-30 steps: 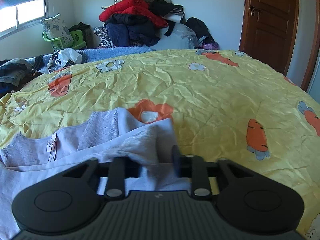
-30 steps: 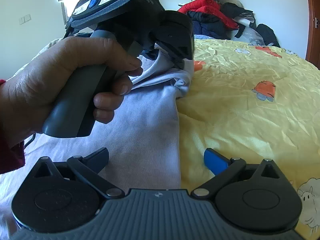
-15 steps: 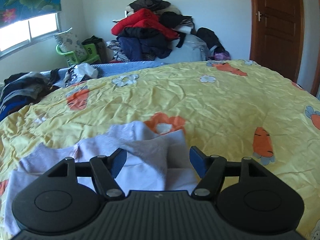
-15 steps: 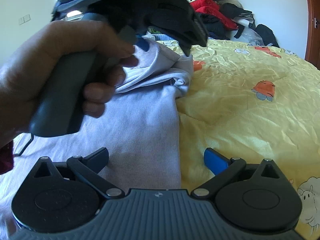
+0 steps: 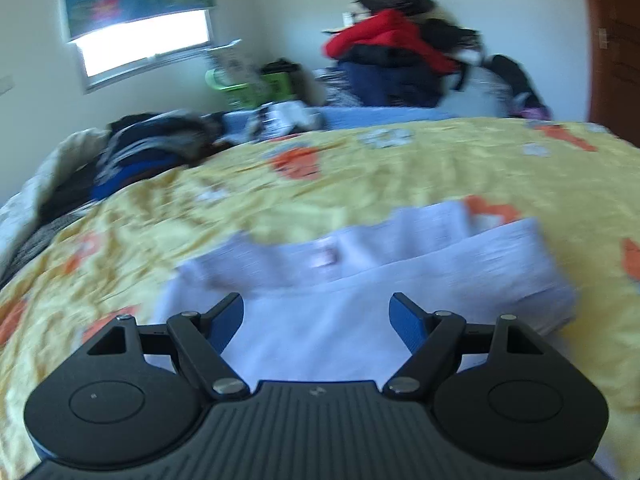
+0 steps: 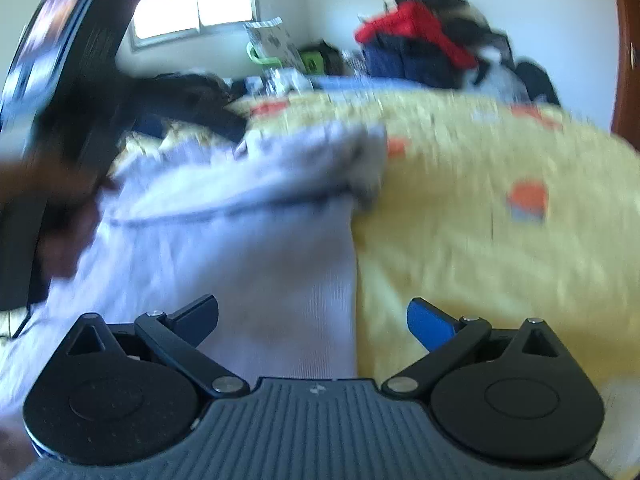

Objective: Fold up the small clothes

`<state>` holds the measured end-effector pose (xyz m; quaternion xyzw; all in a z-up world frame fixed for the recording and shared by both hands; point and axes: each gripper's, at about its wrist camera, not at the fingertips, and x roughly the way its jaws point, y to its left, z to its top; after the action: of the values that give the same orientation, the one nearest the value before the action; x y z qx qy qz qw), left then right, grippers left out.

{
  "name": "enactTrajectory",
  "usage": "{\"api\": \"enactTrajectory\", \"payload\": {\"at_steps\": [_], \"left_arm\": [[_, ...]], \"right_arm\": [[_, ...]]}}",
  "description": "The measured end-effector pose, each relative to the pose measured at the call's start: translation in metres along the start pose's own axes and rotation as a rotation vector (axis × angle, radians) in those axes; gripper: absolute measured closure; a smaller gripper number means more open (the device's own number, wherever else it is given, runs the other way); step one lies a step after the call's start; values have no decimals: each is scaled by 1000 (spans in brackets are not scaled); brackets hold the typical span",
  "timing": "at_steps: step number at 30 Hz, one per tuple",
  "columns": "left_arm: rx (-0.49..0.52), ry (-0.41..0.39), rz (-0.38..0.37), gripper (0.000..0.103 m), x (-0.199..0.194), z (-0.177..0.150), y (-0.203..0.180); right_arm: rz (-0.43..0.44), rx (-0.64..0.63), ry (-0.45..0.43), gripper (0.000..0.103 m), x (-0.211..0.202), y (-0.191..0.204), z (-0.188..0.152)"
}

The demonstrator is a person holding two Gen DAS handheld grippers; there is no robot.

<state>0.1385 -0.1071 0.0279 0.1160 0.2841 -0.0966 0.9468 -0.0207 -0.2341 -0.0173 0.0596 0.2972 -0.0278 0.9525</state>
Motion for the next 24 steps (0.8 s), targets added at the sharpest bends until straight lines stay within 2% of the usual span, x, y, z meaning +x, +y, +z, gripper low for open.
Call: {"api": "enactTrajectory", "payload": {"at_steps": [3, 6, 7, 9, 12, 14, 15, 17, 20, 22, 24], "left_arm": [[-30, 30, 49, 23, 5, -9, 27], [-70, 58, 94, 23, 10, -19, 47], [-81, 69, 97, 23, 11, -23, 52], [-88, 93, 96, 23, 12, -30, 57], [-56, 111, 104, 23, 12, -38, 56], [-37, 111, 109, 23, 12, -42, 54], [-33, 108, 109, 23, 13, -42, 52], [-39, 107, 106, 23, 13, -43, 50], [-61, 111, 92, 22, 14, -42, 49], [-64, 111, 91, 22, 13, -43, 48], [-59, 114, 90, 22, 12, -44, 47]], "right_arm": [[-5, -48, -61, 1, 4, 4, 34], [43, -25, -137, 1, 21, 1, 67], [37, -32, -137, 1, 31, 3, 75], [-14, -60, -102, 1, 55, 6, 86], [-163, -101, -4, 2, 97, 4, 91], [-238, -86, 57, 10, 110, -4, 88], [-235, -61, 56, 11, 107, -6, 87], [-165, -19, -18, 6, 88, -9, 86], [-135, -91, -84, 2, 77, 4, 85], [-123, -155, -58, 2, 86, 12, 82], [-119, -164, 4, 4, 100, 12, 80]]}}
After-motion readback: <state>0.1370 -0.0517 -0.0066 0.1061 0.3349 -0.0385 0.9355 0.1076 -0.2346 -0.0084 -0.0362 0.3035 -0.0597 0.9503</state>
